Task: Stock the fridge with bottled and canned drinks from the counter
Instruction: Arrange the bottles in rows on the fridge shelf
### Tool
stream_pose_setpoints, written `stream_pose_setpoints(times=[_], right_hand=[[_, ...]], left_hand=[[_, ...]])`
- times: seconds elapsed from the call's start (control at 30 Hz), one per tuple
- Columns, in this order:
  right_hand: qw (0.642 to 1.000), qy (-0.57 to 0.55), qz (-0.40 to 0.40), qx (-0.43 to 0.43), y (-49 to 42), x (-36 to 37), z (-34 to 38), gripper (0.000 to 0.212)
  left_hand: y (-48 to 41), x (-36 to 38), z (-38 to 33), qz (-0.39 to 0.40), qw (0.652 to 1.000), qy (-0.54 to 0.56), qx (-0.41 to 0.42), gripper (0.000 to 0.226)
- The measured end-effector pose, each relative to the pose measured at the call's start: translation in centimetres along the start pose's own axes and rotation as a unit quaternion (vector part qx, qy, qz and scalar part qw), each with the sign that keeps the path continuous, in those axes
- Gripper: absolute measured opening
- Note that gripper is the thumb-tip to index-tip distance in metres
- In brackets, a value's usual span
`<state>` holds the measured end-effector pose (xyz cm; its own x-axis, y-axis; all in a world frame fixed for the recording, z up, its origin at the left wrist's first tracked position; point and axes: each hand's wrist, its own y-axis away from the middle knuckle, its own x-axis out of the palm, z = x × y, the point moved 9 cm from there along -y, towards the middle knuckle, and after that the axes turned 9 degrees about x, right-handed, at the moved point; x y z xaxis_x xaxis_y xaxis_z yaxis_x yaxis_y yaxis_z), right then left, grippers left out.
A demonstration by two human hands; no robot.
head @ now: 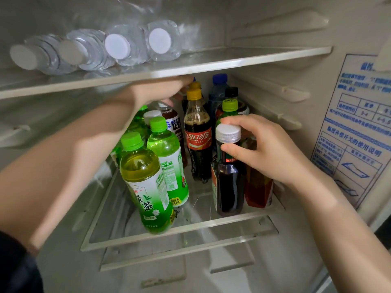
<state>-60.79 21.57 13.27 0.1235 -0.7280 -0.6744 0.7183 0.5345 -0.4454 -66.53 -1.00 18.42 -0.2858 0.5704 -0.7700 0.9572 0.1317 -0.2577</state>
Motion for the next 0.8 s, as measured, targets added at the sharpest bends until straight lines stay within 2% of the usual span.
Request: stream_pose_setpoints(times=[0.07,0.13,0.2,0.37,0.5,0.6,0.8], right_hand=[[1.000,-0.002,-0.002,-0.001,0.1,0.0,0.1,0.049],[1.000,-0.003,-0.004,-0.001,0.1,-0.1,0.1,0.050],[1.000,-0.005,-0.004,-0.001,0.1,-0.2,0.2,0.050],[1.000,-0.006,-0.001,0.000,0.3,-0.2,0.1,0.051],[1.000,-0.009,0.001,-0.001,0.4,-0.3,0.0,0.051],[1.000,-0.011,0.001,0.000,0.4,-0.3,0.0,0.051],[1.000,-0.010,-0.001,-0.002,0.6,-0.4,0.0,0.051]], left_hand=[[0.3,0.1,0.2,0.008,1.000,-0.004,-0.011,0.060],[1.0,1.2,0.1,0.062,0.998,-0.021,-0.006,0.067],[1.1,2.1,-0.3,0.094,0.995,-0.012,0.016,0.056],[0.8,3.3,-1.6,0.111,0.992,-0.003,0.058,0.048],[0.4,3.2,-2.0,0.089,0.993,-0.012,0.077,0.033],[0.1,3.4,-2.0,0.080,0.994,0.007,0.077,0.034],[-0.3,3.6,-2.0,0.083,0.993,-0.024,0.074,0.038]])
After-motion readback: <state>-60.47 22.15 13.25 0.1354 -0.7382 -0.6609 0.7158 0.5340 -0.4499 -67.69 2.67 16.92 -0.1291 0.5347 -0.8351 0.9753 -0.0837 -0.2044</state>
